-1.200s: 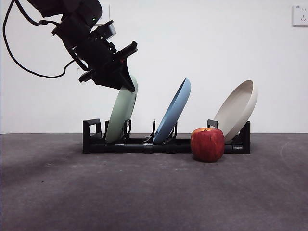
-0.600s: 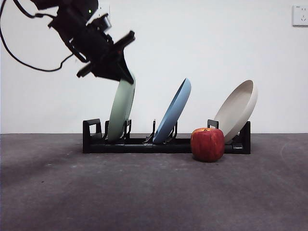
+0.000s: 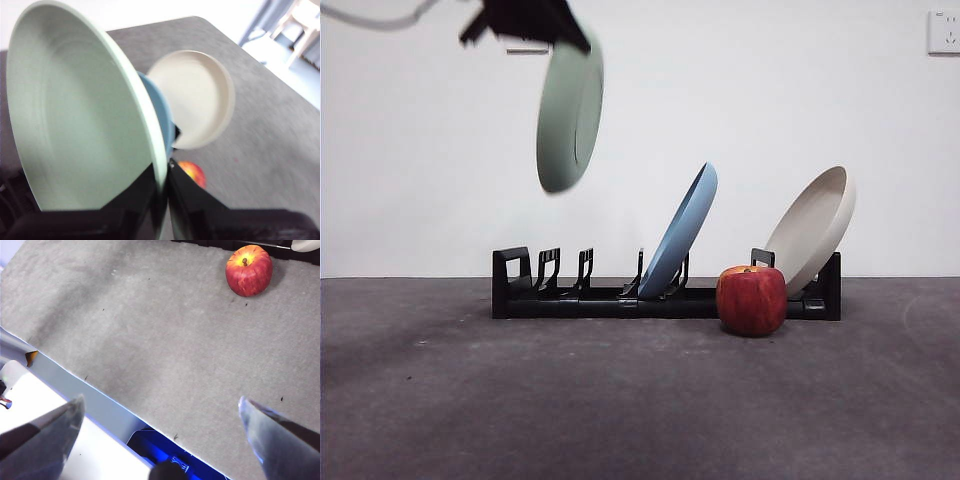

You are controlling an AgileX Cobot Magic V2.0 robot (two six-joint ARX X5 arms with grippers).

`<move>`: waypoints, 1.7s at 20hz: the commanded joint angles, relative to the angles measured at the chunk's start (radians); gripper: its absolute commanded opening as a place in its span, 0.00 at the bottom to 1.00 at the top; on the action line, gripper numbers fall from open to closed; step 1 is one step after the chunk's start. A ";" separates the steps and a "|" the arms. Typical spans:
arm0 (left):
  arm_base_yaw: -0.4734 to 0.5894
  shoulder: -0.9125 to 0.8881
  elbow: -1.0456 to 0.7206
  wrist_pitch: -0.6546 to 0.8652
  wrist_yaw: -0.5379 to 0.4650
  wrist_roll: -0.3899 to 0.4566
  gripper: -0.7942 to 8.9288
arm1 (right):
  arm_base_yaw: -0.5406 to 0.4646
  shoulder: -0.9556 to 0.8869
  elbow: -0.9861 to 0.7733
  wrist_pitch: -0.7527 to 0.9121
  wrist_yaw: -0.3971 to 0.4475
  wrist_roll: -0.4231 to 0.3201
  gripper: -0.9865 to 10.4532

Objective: Take the green plate from the plate rack,put the plate on the table,take the apple from the table,put the apple in the plate

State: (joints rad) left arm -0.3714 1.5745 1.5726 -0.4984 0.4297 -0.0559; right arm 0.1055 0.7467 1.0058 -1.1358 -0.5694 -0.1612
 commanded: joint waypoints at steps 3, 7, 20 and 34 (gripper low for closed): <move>-0.138 -0.133 0.002 -0.229 -0.224 0.280 0.07 | 0.002 -0.001 0.004 0.005 -0.001 0.006 0.66; -0.344 -0.151 -0.002 -0.412 -0.534 0.378 0.08 | 0.002 -0.001 0.004 0.005 -0.001 0.006 0.66; -0.698 -0.082 -0.528 -0.108 -0.907 0.386 0.08 | 0.002 0.000 0.004 0.005 -0.006 0.007 0.66; -0.801 0.241 -0.573 0.091 -0.999 0.414 0.09 | 0.002 0.000 0.004 0.004 -0.008 0.007 0.66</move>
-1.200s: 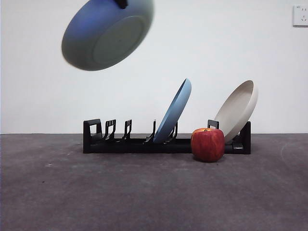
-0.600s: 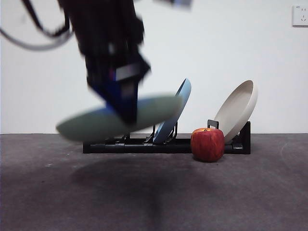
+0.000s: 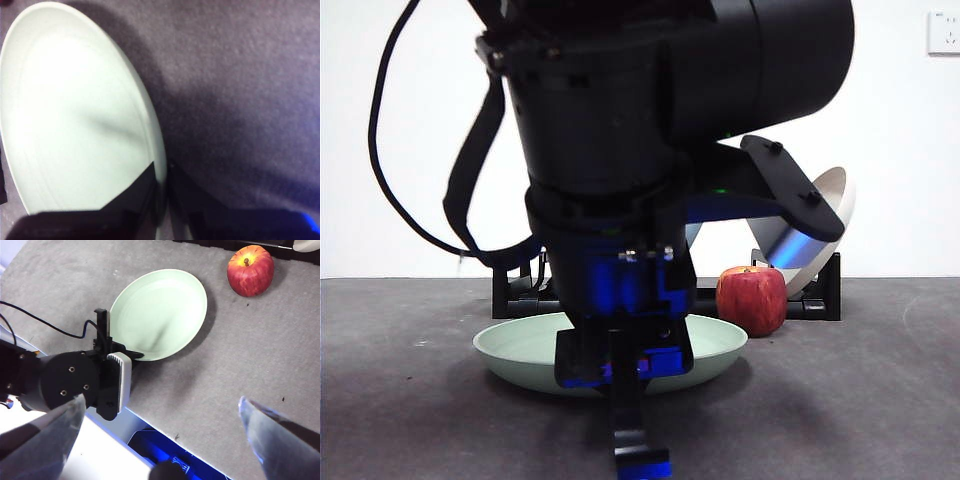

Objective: Take the green plate from the plate rack,put the plate on the table,take the apple from the table,put the apple in the plate

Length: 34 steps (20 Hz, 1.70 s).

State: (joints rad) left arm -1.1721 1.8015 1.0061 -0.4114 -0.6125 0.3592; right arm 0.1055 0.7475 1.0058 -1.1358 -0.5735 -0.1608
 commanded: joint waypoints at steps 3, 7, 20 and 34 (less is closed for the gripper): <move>0.000 0.014 -0.006 -0.012 0.076 -0.027 0.33 | 0.002 -0.001 0.004 0.004 -0.004 0.006 0.66; 0.000 0.000 -0.004 -0.020 0.065 -0.043 0.35 | 0.002 -0.001 0.004 0.004 -0.004 0.007 0.66; 0.000 -0.556 0.104 -0.258 0.137 -0.291 0.35 | 0.002 0.062 0.004 0.128 -0.003 0.047 0.66; 0.000 -0.812 0.228 -0.343 0.260 -0.473 0.34 | 0.247 0.583 0.004 0.705 0.378 0.202 0.67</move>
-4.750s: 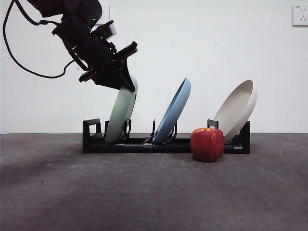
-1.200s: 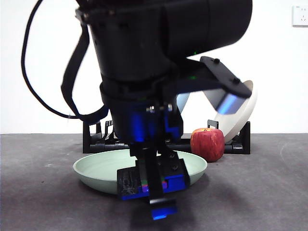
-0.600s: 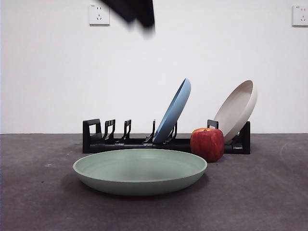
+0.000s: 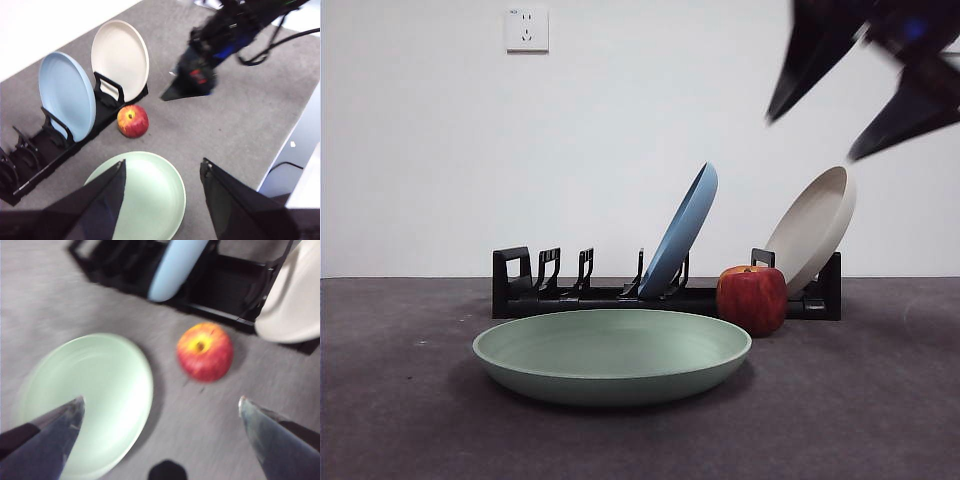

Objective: Take the green plate from the plate rack,put the plate on the table,take the apple from the table,put the apple in the plate

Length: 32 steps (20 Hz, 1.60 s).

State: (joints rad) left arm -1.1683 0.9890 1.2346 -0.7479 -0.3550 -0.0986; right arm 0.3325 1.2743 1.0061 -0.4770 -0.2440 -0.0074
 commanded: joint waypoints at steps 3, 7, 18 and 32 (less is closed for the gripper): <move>-0.003 0.000 -0.001 -0.012 0.002 -0.034 0.34 | 0.058 0.176 0.004 0.134 0.128 0.063 0.67; -0.003 0.000 -0.001 -0.011 -0.005 -0.040 0.34 | 0.081 0.300 0.004 0.261 0.194 0.078 0.74; -0.003 0.000 -0.001 -0.011 -0.005 -0.040 0.34 | 0.082 0.488 0.004 0.443 0.229 0.106 0.75; -0.003 0.000 -0.001 -0.009 -0.005 -0.040 0.34 | 0.082 0.540 0.004 0.506 0.271 0.149 0.49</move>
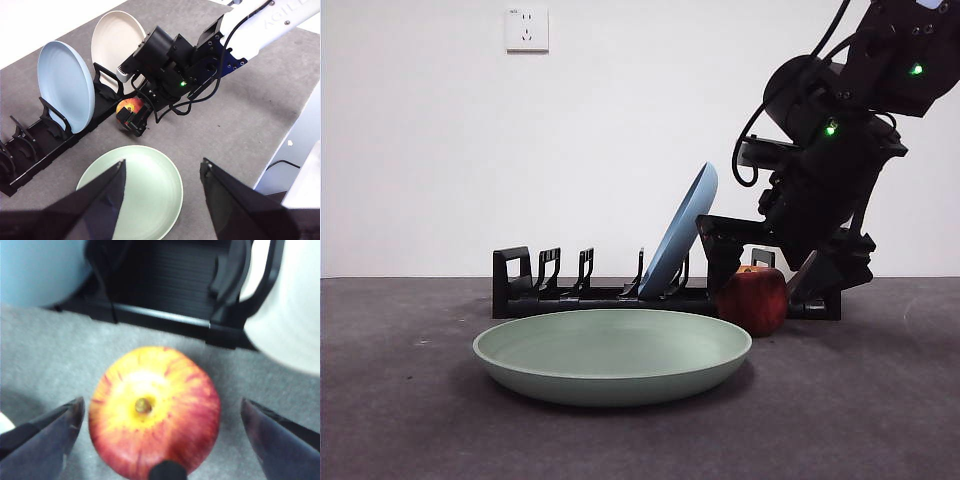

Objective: Take the green plate from the plate rack,put the plate on the table,take the apple from the table,put the apple in the plate

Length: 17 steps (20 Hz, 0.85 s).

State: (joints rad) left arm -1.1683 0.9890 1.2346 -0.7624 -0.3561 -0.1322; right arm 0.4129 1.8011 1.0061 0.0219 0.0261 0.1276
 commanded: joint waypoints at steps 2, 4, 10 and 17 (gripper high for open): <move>-0.003 0.000 -0.001 0.006 -0.004 -0.007 0.34 | 0.002 0.013 0.004 0.006 -0.001 0.014 0.32; -0.003 0.000 -0.001 0.005 -0.004 -0.007 0.34 | 0.002 0.013 0.004 0.007 -0.001 0.014 0.23; -0.003 0.000 -0.001 0.005 -0.007 -0.006 0.34 | 0.011 -0.041 0.004 -0.047 0.000 0.006 0.07; -0.003 0.000 -0.001 0.005 -0.006 -0.006 0.34 | 0.206 -0.296 0.004 -0.198 0.000 -0.010 0.07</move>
State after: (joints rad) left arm -1.1683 0.9890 1.2346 -0.7624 -0.3592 -0.1322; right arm 0.6178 1.4933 1.0115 -0.1802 0.0265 0.1234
